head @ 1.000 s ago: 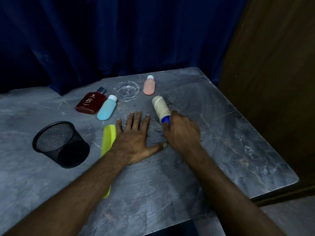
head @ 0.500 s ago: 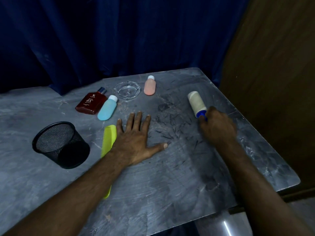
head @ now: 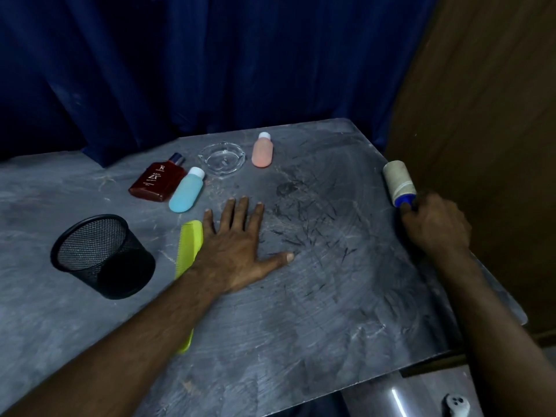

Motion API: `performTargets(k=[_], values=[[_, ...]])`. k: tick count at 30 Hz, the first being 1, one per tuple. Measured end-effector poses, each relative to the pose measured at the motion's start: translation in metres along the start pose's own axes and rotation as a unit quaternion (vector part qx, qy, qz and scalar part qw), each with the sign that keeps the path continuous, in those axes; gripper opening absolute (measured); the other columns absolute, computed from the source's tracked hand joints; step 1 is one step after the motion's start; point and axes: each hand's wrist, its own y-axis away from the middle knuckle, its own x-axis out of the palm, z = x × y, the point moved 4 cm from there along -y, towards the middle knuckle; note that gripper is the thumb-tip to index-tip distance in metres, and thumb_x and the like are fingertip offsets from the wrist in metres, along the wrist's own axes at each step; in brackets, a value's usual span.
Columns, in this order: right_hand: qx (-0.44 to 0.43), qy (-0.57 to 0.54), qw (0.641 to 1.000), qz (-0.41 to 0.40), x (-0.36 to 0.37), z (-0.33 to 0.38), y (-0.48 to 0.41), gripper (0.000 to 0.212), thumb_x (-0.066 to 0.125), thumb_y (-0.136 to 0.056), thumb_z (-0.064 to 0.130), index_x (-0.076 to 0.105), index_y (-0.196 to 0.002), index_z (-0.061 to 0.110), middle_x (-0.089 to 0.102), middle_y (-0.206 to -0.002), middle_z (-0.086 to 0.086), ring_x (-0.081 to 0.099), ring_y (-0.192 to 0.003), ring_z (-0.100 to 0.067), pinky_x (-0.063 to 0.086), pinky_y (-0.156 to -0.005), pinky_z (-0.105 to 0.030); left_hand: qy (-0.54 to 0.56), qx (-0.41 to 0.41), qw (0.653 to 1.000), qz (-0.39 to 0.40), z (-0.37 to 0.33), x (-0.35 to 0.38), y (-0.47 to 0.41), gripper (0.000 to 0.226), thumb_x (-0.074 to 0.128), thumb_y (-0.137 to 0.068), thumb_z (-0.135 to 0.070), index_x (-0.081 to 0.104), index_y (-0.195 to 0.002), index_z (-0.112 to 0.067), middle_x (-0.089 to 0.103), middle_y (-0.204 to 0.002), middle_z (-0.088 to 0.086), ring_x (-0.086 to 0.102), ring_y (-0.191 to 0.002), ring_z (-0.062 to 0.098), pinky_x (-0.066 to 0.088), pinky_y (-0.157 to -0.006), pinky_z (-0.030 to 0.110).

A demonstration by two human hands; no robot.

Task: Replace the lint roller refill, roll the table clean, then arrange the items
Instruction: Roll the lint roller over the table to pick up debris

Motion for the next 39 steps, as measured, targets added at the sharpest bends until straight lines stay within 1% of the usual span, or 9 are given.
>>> performTargets(k=[5, 8, 12, 16, 21, 25, 32, 35, 39], values=[[-0.027, 0.006, 1.0, -0.006, 0.002, 0.01, 0.002, 0.034, 0.058, -0.101, 0.035, 0.059, -0.119, 0.006, 0.059, -0.098, -0.013, 0.049, -0.081, -0.026, 0.038, -0.071, -0.035, 0.001, -0.001, 1.0, 0.0, 0.0, 0.0, 0.0, 0.129, 0.003, -0.068, -0.109, -0.012, -0.169, -0.031, -0.015, -0.18, 0.004, -0.014, -0.166, 0.029, -0.005, -0.129, 0.067], [-0.063, 0.005, 0.998, -0.005, 0.006, 0.022, 0.006, 0.032, 0.058, -0.101, 0.034, 0.059, -0.118, 0.006, 0.061, -0.098, -0.012, 0.052, -0.08, -0.024, 0.035, -0.062, -0.03, -0.001, -0.001, 1.0, 0.001, 0.0, 0.0, 0.0, 0.128, 0.003, -0.068, -0.108, -0.012, -0.169, -0.03, -0.015, -0.18, 0.005, -0.014, -0.166, 0.029, -0.004, -0.129, 0.067], [-0.114, -0.005, 0.993, 0.01, 0.018, 0.049, 0.016, 0.029, 0.057, -0.102, 0.036, 0.056, -0.117, 0.012, 0.066, -0.105, -0.012, 0.058, -0.083, -0.022, 0.044, -0.07, -0.035, -0.003, -0.003, 1.0, 0.005, -0.001, -0.001, 0.001, 0.129, 0.005, -0.068, -0.108, -0.012, -0.169, -0.03, -0.016, -0.18, 0.005, -0.015, -0.166, 0.029, -0.005, -0.129, 0.067], [-0.142, -0.024, 0.989, 0.013, 0.033, 0.083, 0.029, 0.031, 0.057, -0.101, 0.037, 0.055, -0.119, 0.012, 0.068, -0.108, -0.011, 0.057, -0.083, -0.019, 0.045, -0.073, -0.035, -0.001, -0.004, 1.0, 0.011, -0.001, -0.003, 0.001, 0.13, 0.005, -0.066, -0.108, -0.012, -0.169, -0.03, -0.016, -0.18, 0.004, -0.016, -0.166, 0.028, -0.005, -0.129, 0.068], [-0.164, -0.024, 0.986, 0.01, 0.047, 0.119, 0.052, 0.033, 0.055, -0.1, 0.037, 0.057, -0.121, 0.012, 0.071, -0.111, -0.012, 0.07, -0.097, -0.031, 0.057, -0.081, -0.043, -0.004, -0.005, 1.0, 0.017, -0.001, -0.003, -0.001, 0.13, 0.008, -0.067, -0.108, -0.013, -0.169, -0.031, -0.017, -0.18, 0.004, -0.017, -0.166, 0.028, -0.006, -0.129, 0.067], [-0.203, -0.024, 0.979, 0.001, 0.057, 0.145, 0.069, 0.031, 0.054, -0.099, 0.034, 0.058, -0.118, 0.01, 0.072, -0.112, -0.013, 0.07, -0.098, -0.033, 0.047, -0.073, -0.034, 0.004, -0.006, 1.0, 0.005, -0.001, -0.002, -0.001, 0.13, 0.01, -0.067, -0.109, -0.01, -0.169, -0.032, -0.015, -0.18, 0.004, -0.015, -0.166, 0.028, -0.005, -0.129, 0.067], [-0.238, -0.027, 0.971, -0.012, 0.058, 0.157, 0.082, 0.029, 0.053, -0.097, 0.032, 0.058, -0.114, 0.009, 0.073, -0.109, -0.014, 0.071, -0.097, -0.033, 0.051, -0.075, -0.036, 0.001, -0.004, 1.0, 0.003, 0.0, 0.0, -0.002, 0.136, 0.001, -0.059, -0.11, -0.011, -0.169, -0.031, -0.015, -0.18, 0.005, -0.014, -0.166, 0.028, -0.006, -0.129, 0.067], [-0.249, -0.021, 0.968, -0.016, 0.058, 0.157, 0.083, 0.028, 0.052, -0.097, 0.033, 0.057, -0.113, 0.01, 0.073, -0.108, -0.013, 0.071, -0.095, -0.032, 0.05, -0.073, -0.036, 0.001, -0.004, 1.0, -0.002, 0.0, 0.001, -0.002, 0.133, 0.007, -0.063, -0.109, -0.01, -0.169, -0.031, -0.015, -0.18, 0.005, -0.014, -0.166, 0.028, -0.007, -0.129, 0.067], [-0.252, -0.018, 0.967, -0.013, 0.059, 0.158, 0.083, 0.028, 0.053, -0.097, 0.033, 0.057, -0.112, 0.01, 0.073, -0.107, -0.013, 0.071, -0.096, -0.033, 0.047, -0.071, -0.035, 0.0, -0.005, 1.0, 0.001, 0.001, 0.001, -0.002, 0.138, 0.0, -0.058, -0.11, -0.009, -0.169, -0.03, -0.015, -0.18, 0.005, -0.014, -0.166, 0.028, -0.007, -0.129, 0.067]])
